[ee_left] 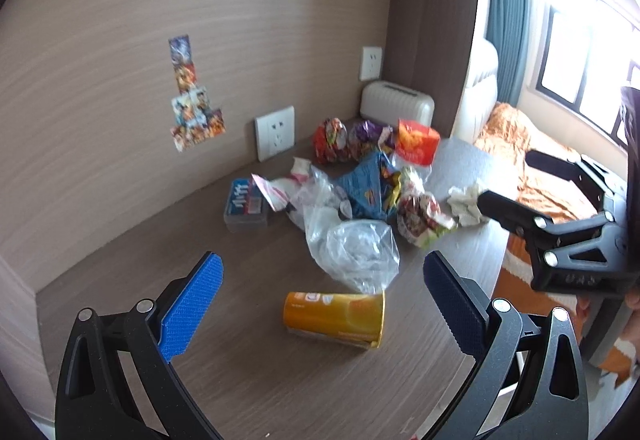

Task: Collect trash
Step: 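Grasp the orange chip can with the left tool while the right tool grasps a white snack wrapper, then carry the chip can and wrapper to the white bin and open both tools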

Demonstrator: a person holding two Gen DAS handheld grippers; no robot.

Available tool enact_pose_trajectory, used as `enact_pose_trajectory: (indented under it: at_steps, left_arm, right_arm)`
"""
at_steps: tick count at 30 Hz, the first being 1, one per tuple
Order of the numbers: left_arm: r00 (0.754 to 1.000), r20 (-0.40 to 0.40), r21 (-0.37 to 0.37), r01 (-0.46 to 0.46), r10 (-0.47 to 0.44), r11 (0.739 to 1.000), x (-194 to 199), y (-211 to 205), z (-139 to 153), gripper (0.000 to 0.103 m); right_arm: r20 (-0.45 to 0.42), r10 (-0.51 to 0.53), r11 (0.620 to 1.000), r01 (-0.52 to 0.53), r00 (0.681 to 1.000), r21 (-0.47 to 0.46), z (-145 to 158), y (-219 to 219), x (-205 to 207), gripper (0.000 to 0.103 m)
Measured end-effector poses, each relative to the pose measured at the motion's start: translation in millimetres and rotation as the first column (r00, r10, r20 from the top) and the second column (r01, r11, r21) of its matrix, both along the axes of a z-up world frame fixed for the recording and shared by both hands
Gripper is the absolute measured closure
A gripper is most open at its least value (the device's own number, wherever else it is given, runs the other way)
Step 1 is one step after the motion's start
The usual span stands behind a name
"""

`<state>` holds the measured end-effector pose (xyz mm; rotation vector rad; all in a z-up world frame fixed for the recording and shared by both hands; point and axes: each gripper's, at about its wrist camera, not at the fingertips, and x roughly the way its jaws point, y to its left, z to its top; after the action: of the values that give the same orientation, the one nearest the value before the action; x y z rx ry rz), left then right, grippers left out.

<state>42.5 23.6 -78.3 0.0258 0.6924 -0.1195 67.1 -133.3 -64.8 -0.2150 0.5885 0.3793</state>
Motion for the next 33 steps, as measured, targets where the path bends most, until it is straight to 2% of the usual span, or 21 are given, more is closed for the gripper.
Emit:
enact_pose_trajectory:
  at_steps: [6, 13, 16, 21, 28, 29, 30, 32, 33]
  left_arm:
    - [0.997, -0.061, 0.053, 0.053, -0.050, 0.997, 15.0, -14.3, -41.2, 0.005]
    - [0.990, -0.129, 0.089, 0.065, -0.053, 0.994, 27.5, -18.6, -76.7, 0.005]
    - [0.987, -0.157, 0.075, 0.056, -0.044, 0.996, 31.9, -11.7, -85.7, 0.005]
    - [0.975, -0.215, -0.004, 0.049, -0.049, 0.999, 44.9, 0.0, -103.0, 0.005]
    - [0.969, -0.229, -0.048, 0.086, -0.095, 0.995, 55.9, -0.9, -113.3, 0.005]
    - [0.968, -0.229, -0.054, 0.091, -0.101, 0.994, 56.6, -1.2, -113.6, 0.006]
    - [0.967, -0.227, -0.065, 0.101, -0.113, 0.993, 57.9, -1.8, -113.8, 0.015]
    - [0.968, -0.227, -0.072, 0.098, -0.112, 0.993, 59.0, -2.3, -114.5, 0.017]
    - [0.968, -0.227, -0.072, 0.098, -0.112, 0.993, 59.2, -2.6, -114.2, 0.017]
  right_arm:
    - [-0.059, -0.028, 1.000, 0.027, 0.998, -0.011, -30.6, -1.0, 26.6, 0.003]
    - [-0.111, -0.042, 0.999, 0.039, 0.993, -0.027, -58.1, -2.8, 47.0, 0.003]
    - [-0.126, -0.047, 0.999, 0.045, 0.991, -0.021, -67.1, -4.1, 54.8, 0.003]
    - [-0.147, -0.056, 0.998, 0.052, 0.987, -0.033, -80.9, -3.5, 66.6, 0.003]
    - [-0.222, -0.043, 0.999, 0.038, 0.974, -0.022, -100.4, 1.1, 87.6, 0.003]
    - [-0.229, -0.042, 0.999, 0.040, 0.973, -0.012, -101.8, 0.1, 89.2, 0.003]
    - [-0.243, -0.040, 0.999, 0.042, 0.969, 0.003, -103.8, -1.3, 91.3, 0.003]
    - [-0.263, -0.031, 0.999, 0.038, 0.964, 0.022, -105.8, -3.5, 92.2, 0.004]
    - [-0.278, -0.022, 0.999, 0.033, 0.960, 0.033, -108.0, -4.1, 92.7, 0.009]
